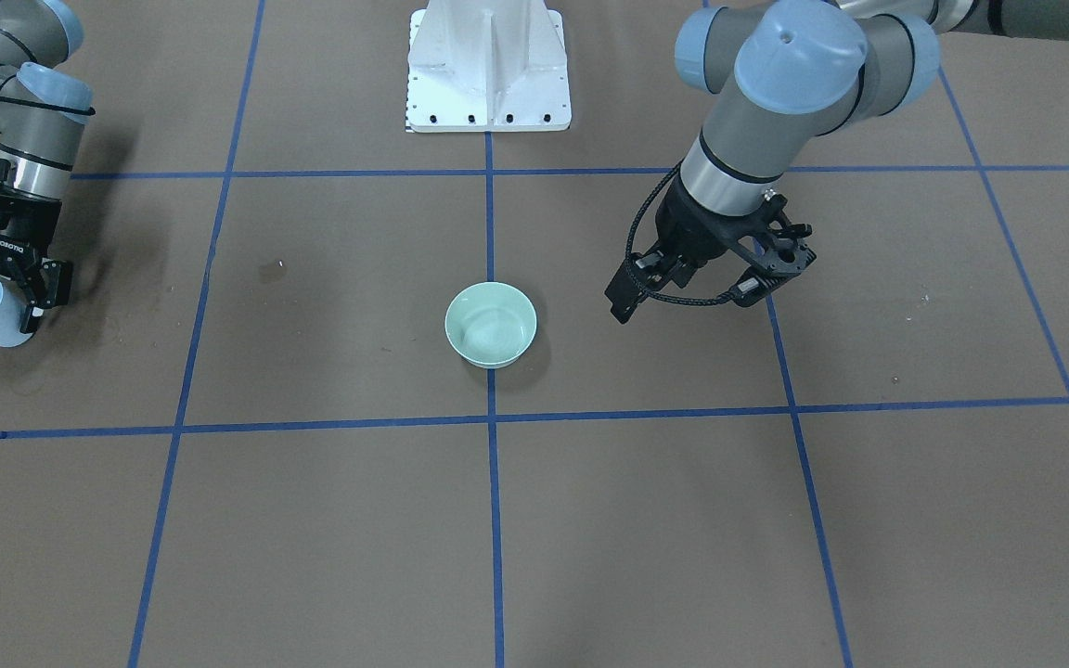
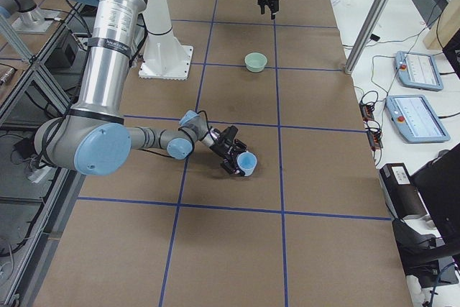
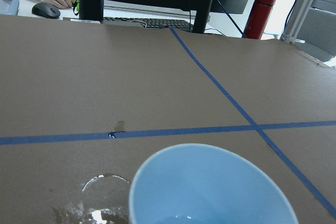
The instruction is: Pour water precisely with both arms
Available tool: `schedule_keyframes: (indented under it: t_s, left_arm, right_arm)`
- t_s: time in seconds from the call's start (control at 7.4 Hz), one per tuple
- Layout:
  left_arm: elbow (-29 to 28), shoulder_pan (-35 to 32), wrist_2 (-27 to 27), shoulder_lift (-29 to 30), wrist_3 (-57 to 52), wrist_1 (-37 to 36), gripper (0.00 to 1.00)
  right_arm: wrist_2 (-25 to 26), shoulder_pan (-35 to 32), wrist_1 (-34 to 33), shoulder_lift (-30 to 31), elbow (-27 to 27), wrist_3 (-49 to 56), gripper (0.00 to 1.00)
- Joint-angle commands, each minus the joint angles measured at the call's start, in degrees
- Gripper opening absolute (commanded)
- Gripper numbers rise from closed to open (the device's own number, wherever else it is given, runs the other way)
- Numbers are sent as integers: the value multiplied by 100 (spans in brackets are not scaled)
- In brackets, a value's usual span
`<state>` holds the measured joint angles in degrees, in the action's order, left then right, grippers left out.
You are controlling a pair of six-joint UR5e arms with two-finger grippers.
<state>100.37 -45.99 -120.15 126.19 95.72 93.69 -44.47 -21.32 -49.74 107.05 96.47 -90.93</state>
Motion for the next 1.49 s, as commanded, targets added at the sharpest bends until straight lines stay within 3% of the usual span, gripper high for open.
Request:
schedule_keyframes:
  t_s: [0.0, 0.27, 0.54, 0.68, 0.95, 1.08, 1.35]
  left_arm:
    - [9, -6, 0, 11, 8, 0, 100]
    - [9, 2, 9, 29, 16, 0, 100]
    - [9, -6, 0, 20, 16, 0, 100]
    - [9, 2, 0, 29, 16, 0, 100]
    - [9, 2, 0, 29, -10, 0, 100]
    - [17, -6, 0, 46, -19, 0, 100]
    - [52, -15, 9, 64, -254, 0, 100]
  right_arm:
    - [-9, -65, 0, 0, -6, 23, 99]
    - [-9, -83, 0, -35, -6, 14, 87]
    - [17, -83, 9, -88, -6, -21, 36]
    - [9, -144, 0, -79, 12, 40, 0]
    - [-157, -538, 122, -62, 143, 591, 0]
    - [-428, -748, 810, -70, 118, 1203, 0]
    - [-797, -1345, 1063, -219, 152, 2381, 0]
